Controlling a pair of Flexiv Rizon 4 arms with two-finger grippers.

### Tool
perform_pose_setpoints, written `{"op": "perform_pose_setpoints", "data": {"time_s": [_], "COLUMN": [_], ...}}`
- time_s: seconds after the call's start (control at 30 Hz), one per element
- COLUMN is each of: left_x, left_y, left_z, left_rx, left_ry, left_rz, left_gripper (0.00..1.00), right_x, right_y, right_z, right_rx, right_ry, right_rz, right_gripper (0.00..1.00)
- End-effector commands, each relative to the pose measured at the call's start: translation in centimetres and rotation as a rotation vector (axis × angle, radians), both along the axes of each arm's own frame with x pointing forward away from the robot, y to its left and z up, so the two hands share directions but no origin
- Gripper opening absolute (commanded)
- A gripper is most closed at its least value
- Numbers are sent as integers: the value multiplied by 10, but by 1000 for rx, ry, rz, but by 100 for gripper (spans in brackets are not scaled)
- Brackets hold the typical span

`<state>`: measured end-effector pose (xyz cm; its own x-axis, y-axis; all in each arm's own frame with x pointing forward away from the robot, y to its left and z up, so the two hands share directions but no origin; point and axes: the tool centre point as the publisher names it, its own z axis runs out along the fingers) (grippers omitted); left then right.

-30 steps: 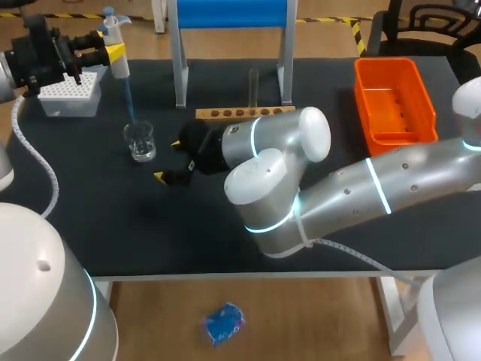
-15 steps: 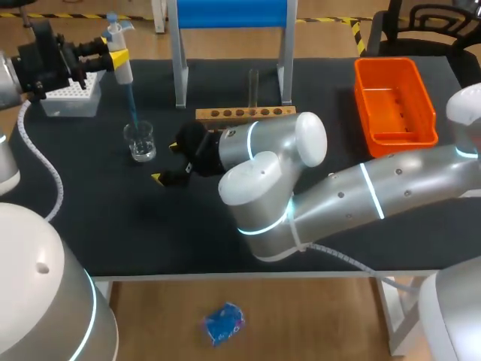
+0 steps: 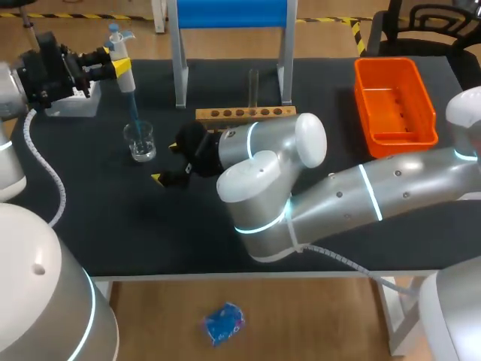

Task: Invert the test tube, pick up the pipette, mount the tip to pipette, aspirate from beaker and dispense into the tube, eject the tip, return the pipette, and cap with the stopper.

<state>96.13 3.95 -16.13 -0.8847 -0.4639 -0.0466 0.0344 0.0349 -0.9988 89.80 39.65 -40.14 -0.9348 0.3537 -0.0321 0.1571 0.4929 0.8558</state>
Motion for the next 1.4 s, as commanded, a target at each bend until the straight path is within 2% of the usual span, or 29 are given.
{"op": "perform_pose_setpoints", "data": {"time_s": [0.03, 0.37, 0.83, 1.4], "left_x": [4, 8, 10, 10], "left_y": [0, -2, -1, -1], "left_z": [-8, -23, -36, -37], "left_rx": [-8, -10, -19, -24], "left_ry": [7, 37, 69, 74], "left_rz": [2, 7, 17, 30], "left_gripper": [0, 0, 0, 0], "right_x": [0, 0, 0, 0], "right_y": [1, 1, 1, 1], "right_z": [-2, -2, -2, -2], "right_rx": [2, 2, 2, 2], "right_ry": [-2, -2, -2, -2], "right_rz": [-2, -2, -2, -2], "right_gripper": [100, 100, 100, 100]}}
